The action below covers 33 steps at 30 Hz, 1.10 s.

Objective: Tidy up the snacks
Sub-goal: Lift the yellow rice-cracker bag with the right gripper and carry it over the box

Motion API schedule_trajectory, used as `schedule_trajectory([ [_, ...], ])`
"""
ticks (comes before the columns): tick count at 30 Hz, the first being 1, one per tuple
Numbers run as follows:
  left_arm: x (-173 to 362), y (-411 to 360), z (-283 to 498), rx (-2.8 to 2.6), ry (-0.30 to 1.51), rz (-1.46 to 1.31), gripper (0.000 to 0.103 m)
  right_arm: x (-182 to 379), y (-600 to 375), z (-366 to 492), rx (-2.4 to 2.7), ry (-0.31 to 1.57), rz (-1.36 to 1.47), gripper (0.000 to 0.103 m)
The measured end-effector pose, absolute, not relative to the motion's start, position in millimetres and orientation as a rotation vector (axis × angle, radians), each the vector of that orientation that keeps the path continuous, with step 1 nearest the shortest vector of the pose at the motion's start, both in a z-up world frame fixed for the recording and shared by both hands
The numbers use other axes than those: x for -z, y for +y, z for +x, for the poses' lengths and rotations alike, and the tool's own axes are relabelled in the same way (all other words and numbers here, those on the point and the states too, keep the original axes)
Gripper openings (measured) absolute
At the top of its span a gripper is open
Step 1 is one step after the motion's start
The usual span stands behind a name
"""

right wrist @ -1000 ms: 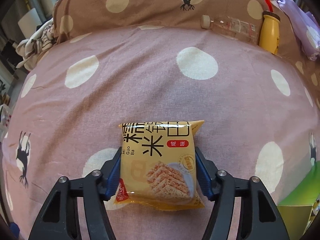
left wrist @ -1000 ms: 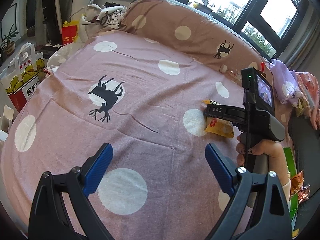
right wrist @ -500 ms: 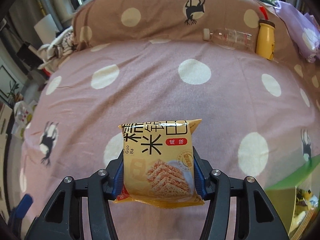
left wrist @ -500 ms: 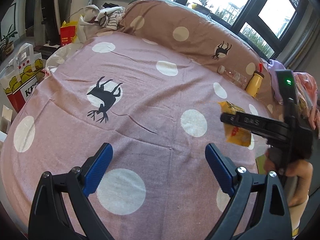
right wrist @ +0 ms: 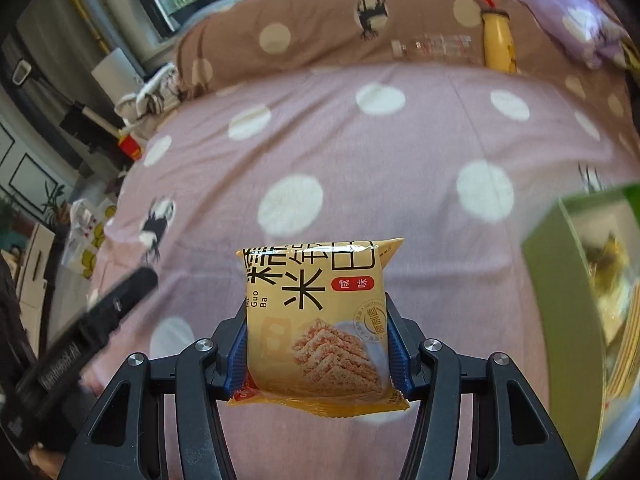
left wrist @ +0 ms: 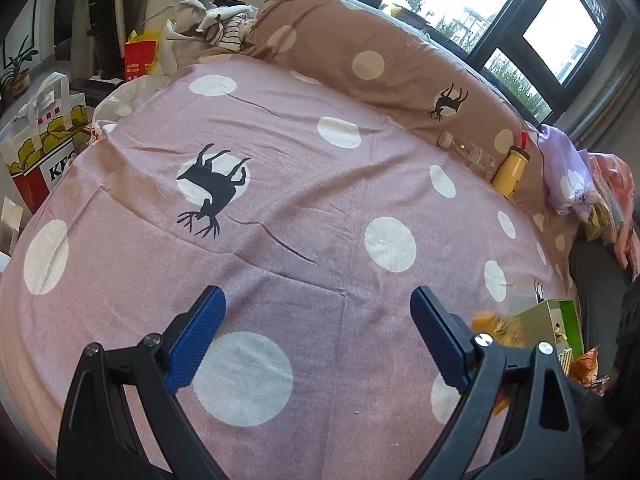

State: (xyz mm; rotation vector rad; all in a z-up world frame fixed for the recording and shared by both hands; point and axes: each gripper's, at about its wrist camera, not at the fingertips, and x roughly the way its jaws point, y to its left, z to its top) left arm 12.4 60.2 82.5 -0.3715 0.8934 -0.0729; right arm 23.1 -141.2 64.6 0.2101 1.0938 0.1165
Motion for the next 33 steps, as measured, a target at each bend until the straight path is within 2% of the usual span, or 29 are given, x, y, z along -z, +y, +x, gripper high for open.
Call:
schedule_trajectory([
  [6, -87, 52, 8, 0.113, 0.883, -0.375, 0.094, -34, -142, 15, -0.085, 1.141, 0.186, 0.058],
  [12, -85, 29, 6, 0.159, 0.918, -0.308, 0.094, -26, -160, 12, -0.066, 1.150, 0.241, 0.058],
  [16, -85, 17, 1, 0.182, 0.927, -0.281, 0.094, -40, -175, 1, -0.089, 1.070, 0.295, 0.072],
  [25, -78, -21, -7, 0.351, 0.996, -0.198, 0.094, -53, -226, -16, -0.071, 0.963, 0.529, 0.072],
  [33, -61, -65, -12, 0.522, 1.099, -0.126, 0.093, -32, -234, -5, -0.219, 1.017, 0.703, 0.072],
])
